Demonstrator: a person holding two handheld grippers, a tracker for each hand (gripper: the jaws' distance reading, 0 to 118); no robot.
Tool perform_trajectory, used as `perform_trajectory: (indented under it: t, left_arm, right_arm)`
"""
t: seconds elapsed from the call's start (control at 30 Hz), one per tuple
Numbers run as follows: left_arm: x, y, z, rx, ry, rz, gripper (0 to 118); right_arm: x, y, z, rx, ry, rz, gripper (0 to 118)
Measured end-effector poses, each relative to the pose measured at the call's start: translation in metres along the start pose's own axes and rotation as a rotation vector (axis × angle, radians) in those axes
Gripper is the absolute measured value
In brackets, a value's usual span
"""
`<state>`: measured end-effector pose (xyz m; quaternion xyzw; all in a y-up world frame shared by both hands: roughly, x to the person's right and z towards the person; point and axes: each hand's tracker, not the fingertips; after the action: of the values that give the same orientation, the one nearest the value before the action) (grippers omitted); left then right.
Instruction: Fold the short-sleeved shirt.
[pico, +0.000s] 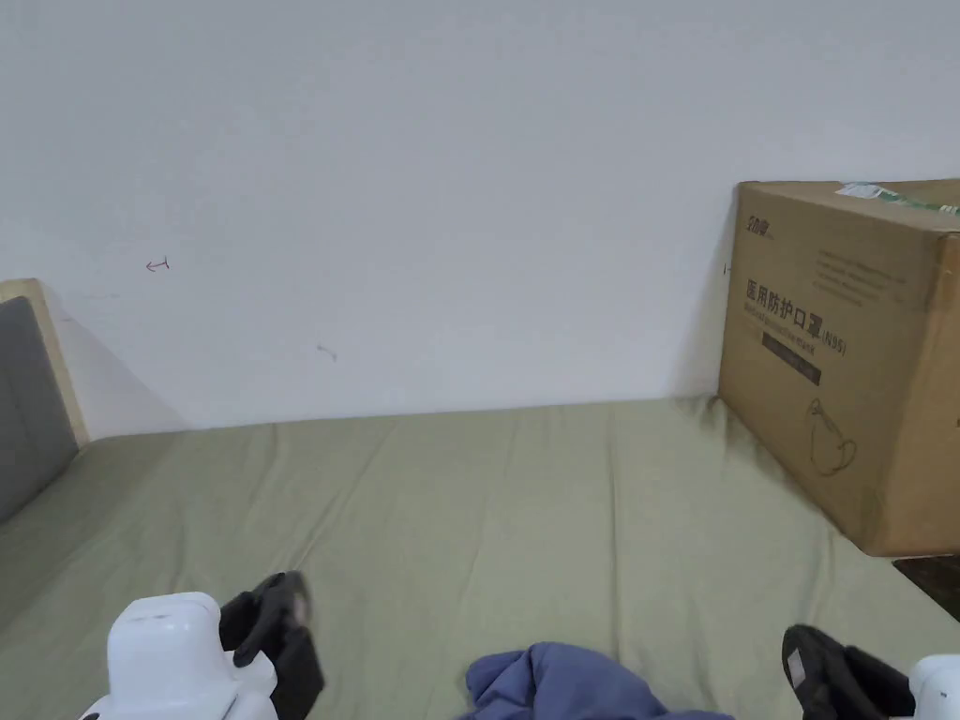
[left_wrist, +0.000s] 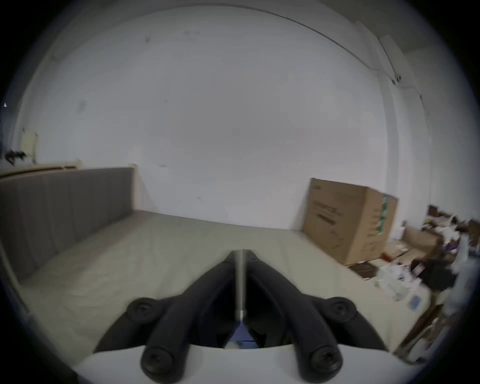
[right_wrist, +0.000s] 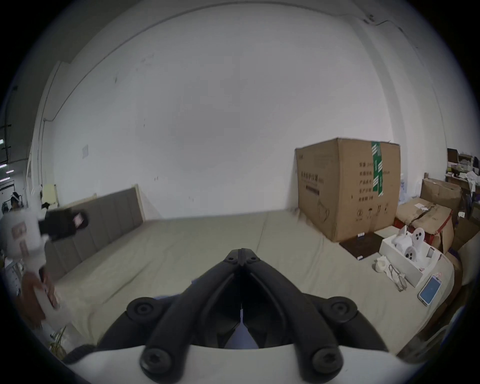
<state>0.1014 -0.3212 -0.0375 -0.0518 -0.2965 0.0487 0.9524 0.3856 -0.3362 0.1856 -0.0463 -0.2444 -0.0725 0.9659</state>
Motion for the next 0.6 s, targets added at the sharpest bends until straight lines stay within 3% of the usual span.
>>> perform_trajectory:
  t: [0.03, 0.1, 0.17, 0.6]
  left_arm:
    - [0.000, -0.005, 0.005, 0.003, 0.040, -0.021, 0]
    - [-0.006, -0.014, 0.006, -0.028, -0.021, 0.008, 0]
    - [-0.002, -0.021, 0.010, -0.043, 0.051, -0.008, 0]
    - [-0.004, -0.015, 0.023, -0.013, 0.053, -0.013, 0]
  right_arm:
    - [-0.003, 0.001, 0.000, 0.025, -0.008, -0.007, 0]
    - [-0.009, 0.004, -0.001, 0.058, -0.034, -0.007, 0]
    - [-0.014, 0.007, -0.002, 0.066, -0.046, 0.003, 0]
    - [-0.017, 0.004, -0.005, 0.038, -0.037, 0.017, 0]
